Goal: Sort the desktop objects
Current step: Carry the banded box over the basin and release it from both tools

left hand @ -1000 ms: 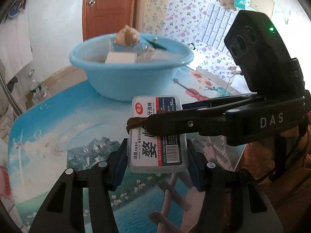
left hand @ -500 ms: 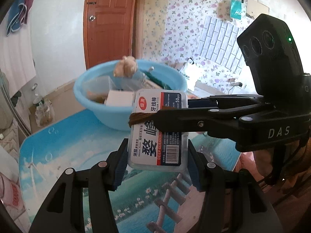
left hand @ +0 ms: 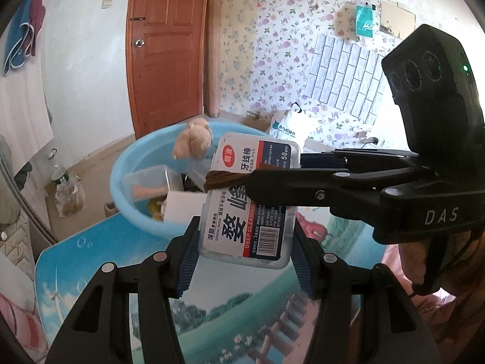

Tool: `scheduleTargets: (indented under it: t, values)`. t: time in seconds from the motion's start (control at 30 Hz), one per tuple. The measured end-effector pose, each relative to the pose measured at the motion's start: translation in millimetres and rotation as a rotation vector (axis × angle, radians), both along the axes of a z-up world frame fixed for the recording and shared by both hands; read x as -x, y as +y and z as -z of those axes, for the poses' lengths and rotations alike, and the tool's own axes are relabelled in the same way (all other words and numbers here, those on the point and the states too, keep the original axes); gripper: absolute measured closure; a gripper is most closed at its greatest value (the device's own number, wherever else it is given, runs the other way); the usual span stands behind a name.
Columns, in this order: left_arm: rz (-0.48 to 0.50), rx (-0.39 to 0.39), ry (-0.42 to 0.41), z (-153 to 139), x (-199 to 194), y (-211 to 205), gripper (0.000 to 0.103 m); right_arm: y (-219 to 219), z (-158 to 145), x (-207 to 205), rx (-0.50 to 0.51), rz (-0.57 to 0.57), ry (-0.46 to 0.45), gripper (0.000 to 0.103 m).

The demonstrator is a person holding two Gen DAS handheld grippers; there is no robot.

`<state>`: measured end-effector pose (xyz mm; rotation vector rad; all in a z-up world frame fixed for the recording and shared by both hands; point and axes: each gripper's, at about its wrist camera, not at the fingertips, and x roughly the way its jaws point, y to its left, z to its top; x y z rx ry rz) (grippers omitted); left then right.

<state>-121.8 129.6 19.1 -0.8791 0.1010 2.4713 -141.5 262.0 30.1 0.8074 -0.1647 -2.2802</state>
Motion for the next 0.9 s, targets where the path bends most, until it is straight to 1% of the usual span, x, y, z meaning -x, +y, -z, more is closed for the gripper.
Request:
scheduleTargets:
  t: [0.07,0.2,0.43,0.57,0.7,0.8,0.83,0.9]
  values:
    - [0.009,-0.010,-0.004,-1,10,2,0.048,3,-3,4,-0.001,0.017,0.012,0.060]
    - [0.015,0.010,0.000,1,28,10,0.047,13,-3,18,0.009,0.057,0.022,0.060]
    - [0.006,0.055,-0.034,17,59,22,0.046,23,13,44,-0.004,0.114,-0.002,0.060]
    - [0.011,0.066,-0.049,23,64,24,0.046,28,25,55,0.003,0.131,-0.030,0.061]
    - [0.006,0.075,-0.050,23,64,25,0.045,28,30,61,0.012,0.139,-0.040,0.059]
    - [-0.032,0.088,-0.037,23,62,21,0.044,28,31,65,-0.025,0.177,-0.023,0.058]
    - [-0.059,0.088,-0.033,23,63,17,0.042,30,33,69,-0.052,0.200,-0.031,0.058]
    - [-0.103,0.058,-0.053,24,68,4,0.041,37,38,74,-0.037,0.218,-0.058,0.055]
